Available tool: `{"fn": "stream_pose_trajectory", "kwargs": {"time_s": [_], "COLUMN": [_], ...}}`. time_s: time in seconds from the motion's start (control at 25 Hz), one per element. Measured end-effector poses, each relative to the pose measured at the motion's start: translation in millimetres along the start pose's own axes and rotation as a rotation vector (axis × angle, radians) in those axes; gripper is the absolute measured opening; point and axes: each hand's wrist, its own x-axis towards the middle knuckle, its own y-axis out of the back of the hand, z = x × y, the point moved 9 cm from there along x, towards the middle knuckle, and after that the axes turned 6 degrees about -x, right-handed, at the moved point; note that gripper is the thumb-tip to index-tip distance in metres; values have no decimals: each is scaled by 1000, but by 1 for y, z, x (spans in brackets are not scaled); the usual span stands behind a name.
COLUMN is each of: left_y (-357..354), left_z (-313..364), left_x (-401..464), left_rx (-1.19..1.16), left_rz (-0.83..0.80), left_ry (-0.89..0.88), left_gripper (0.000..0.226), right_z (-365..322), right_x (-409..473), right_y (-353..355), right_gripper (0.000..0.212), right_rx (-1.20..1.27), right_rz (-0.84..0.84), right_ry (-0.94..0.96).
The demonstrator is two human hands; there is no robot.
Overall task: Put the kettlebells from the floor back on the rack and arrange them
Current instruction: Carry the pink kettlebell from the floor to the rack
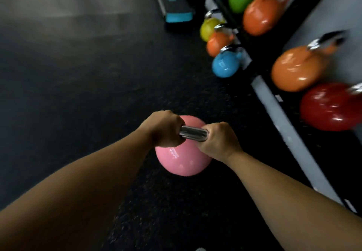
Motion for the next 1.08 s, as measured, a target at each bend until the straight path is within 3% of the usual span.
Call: {"fn": "stream_pose_trajectory", "kwargs": {"time_s": [0.28,0.48,0.64,0.76,0.96,1.08], "left_y": [22,1,-22,-44,-79,-98], "left_z": [230,368,467,518,577,596], "left_x": [142,209,243,275,308,332], "left_rx": [141,130,166,118,201,215], "left_rz": [-4,28,17,-79,-98,-128], "left_ry": [-392,-663,-868,-894,-1025,-992], "left_gripper": [23,17,25,21,22,27], "right_z": [197,311,383,425,486,514], "right_x": [-44,-96,-140,-168,-193,-197], "right_y": [161,224,261,276,276,269], "right_gripper": [19,20,21,25,32,31], "right_rx": [-52,-200,-271,-285,-216,-176], "right_rz": [199,320,409,460,496,522], "right_ry": [-258,-483,-667,-796,-979,-1045]}}
